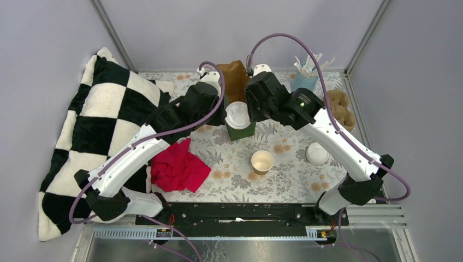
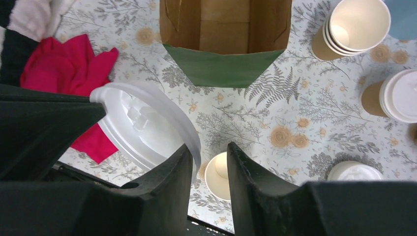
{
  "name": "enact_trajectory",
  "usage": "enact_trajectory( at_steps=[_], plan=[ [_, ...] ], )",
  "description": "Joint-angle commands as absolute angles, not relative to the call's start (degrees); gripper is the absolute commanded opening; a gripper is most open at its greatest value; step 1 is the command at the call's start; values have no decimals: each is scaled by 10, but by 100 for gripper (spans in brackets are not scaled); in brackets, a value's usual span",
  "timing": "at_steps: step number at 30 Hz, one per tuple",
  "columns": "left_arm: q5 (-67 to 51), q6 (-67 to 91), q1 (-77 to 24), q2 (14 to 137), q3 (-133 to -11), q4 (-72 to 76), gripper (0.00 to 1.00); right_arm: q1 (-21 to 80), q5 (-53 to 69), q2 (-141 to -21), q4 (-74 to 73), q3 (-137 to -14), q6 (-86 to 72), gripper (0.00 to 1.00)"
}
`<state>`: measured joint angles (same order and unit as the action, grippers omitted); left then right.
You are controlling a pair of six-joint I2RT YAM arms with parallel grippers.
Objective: Pack the takeout coffee
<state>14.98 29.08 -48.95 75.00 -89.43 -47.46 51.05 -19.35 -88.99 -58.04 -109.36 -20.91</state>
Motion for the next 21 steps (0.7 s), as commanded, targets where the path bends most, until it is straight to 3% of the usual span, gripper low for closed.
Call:
enact_trajectory(
  at_steps=[1,8,14,16,18,21],
  plan=[
    [185,313,-494,767,-947,-523,0,522,-251,-902,-620,-1120,-220,38],
    [185,327,-497,774,-950,-531,0,532,-256,-923,-631,-1133,-224,27],
    [180,333,-498,785,-969,-548,0,532,-227,-928,-625,-1129,-239,2],
    [179,335,-498,789,-977,-556,0,533,-223,-925,-624,-1124,-244,0],
    [172,335,-498,788,-982,-560,14,533,-220,-922,-625,-1120,-252,0],
    [166,334,-498,771,-976,-556,51,530,-215,-910,-629,-1107,-266,0]
  ],
)
